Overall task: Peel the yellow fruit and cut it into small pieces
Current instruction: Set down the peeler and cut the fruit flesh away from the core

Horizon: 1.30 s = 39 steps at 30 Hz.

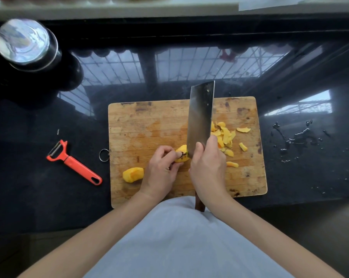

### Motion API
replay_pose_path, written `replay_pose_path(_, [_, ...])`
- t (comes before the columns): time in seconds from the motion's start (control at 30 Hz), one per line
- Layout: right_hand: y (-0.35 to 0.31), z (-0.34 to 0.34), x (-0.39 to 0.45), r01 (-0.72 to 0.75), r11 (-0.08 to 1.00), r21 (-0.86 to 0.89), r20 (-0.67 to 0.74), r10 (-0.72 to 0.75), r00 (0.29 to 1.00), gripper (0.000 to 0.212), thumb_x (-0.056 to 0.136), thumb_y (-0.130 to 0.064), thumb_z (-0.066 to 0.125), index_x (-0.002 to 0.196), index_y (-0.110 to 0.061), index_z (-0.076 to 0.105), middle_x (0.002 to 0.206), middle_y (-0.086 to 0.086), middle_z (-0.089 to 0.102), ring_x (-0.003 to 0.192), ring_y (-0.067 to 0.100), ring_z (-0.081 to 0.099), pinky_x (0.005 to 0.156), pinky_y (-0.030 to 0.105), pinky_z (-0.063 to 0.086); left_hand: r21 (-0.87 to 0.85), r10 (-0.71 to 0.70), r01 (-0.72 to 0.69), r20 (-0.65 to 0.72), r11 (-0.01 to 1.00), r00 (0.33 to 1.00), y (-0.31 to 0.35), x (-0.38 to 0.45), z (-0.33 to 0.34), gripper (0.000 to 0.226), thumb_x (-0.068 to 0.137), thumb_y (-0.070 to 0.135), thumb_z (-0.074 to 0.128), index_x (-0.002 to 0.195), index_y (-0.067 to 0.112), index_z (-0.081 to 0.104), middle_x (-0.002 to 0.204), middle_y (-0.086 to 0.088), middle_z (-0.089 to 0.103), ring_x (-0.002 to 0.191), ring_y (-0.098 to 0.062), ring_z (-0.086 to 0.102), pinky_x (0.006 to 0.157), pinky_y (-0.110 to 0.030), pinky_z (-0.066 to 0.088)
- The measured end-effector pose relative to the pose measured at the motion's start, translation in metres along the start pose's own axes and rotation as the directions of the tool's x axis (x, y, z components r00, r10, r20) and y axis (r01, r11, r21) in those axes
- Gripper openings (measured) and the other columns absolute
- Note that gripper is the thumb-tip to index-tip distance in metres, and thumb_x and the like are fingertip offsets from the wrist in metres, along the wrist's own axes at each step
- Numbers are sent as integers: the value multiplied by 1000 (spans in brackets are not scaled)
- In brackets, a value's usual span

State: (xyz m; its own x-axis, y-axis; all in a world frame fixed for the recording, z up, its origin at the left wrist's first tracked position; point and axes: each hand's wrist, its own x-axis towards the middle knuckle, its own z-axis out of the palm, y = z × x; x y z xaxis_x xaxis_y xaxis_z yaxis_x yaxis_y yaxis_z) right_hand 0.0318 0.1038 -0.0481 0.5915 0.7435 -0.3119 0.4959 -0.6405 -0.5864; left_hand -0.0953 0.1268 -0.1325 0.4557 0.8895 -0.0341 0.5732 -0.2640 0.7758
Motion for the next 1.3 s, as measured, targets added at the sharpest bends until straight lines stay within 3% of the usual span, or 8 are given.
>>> replay_pose_path(0.37, [20, 2, -3, -9, 994, 104, 16, 7, 1000, 19, 106, -32, 41, 88, -27, 36, 73, 6, 57, 63, 28, 64, 55, 53, 54, -4, -66, 66, 21, 998, 998, 7, 1, -3, 19, 85, 3, 80, 103, 8, 75, 110, -5, 65, 80, -17, 60, 70, -42, 60])
replay_pose_path(0.5, [20, -10, 0, -38, 984, 175, 48, 30, 998, 17, 106, -32, 42, 91, -23, 42, 76, 9, 60, 58, 21, 65, 51, 43, 56, -17, -113, 114, 62, 993, 992, 11, 2, -6, 24, 89, 0, 74, 109, 13, 75, 122, -2, 62, 92, -18, 62, 80, -40, 61])
replay_pose_path(0.57, [23, -21, 3, -72, 966, 249, 47, 62, 997, 16, 106, -31, 42, 96, -19, 46, 78, 10, 62, 54, 16, 65, 49, 33, 55, -32, -170, 172, 56, 985, 984, 15, 4, -8, 31, 91, -4, 69, 112, 18, 76, 131, -1, 57, 107, -17, 59, 91, -35, 58])
replay_pose_path(0.7, [30, -29, 16, -73, 951, 301, 60, 57, 997, 8, 107, -31, 43, 105, -27, 49, 84, -6, 64, 60, 17, 68, 56, 36, 59, -106, -316, 314, 3, 943, 949, 24, 14, -10, 45, 93, -11, 57, 114, 25, 76, 135, 3, 49, 113, -10, 56, 96, -28, 53])
replay_pose_path(0.9, [27, -19, 26, -59, 940, 337, 84, 33, 996, 11, 107, -29, 41, 104, -24, 50, 82, -1, 66, 57, 19, 67, 57, 41, 57, -265, -444, 430, 11, 863, 896, 40, 15, -9, 28, 96, 4, 64, 115, 23, 71, 122, 4, 55, 102, 17, 53, 80, -2, 47])
replay_pose_path(1.0, [24, -20, 32, -76, 925, 373, 92, 45, 995, 11, 108, -28, 40, 103, -25, 50, 84, -1, 66, 56, 20, 66, 55, 38, 55, -274, -436, 421, 7, 865, 900, 37, 19, -7, 21, 93, 13, 75, 111, 24, 69, 119, 7, 54, 99, 20, 53, 82, -4, 49])
replay_pose_path(1.13, [27, -23, 31, -92, 907, 411, 126, 43, 991, 10, 108, -28, 41, 107, -26, 50, 88, -4, 64, 55, 21, 64, 50, 29, 51, -261, -384, 380, 38, 887, 922, 32, 17, -9, 24, 89, -1, 75, 101, 20, 70, 114, 11, 56, 105, 12, 56, 91, -12, 53])
replay_pose_path(1.3, [33, -20, 22, -86, 912, 402, 133, 35, 990, 12, 108, -27, 41, 101, -32, 50, 82, -1, 64, 54, 21, 64, 49, 30, 50, -231, -289, 298, 73, 926, 954, 23, 14, -15, 30, 88, -11, 69, 101, 15, 73, 124, 7, 64, 117, 1, 59, 100, -13, 50])
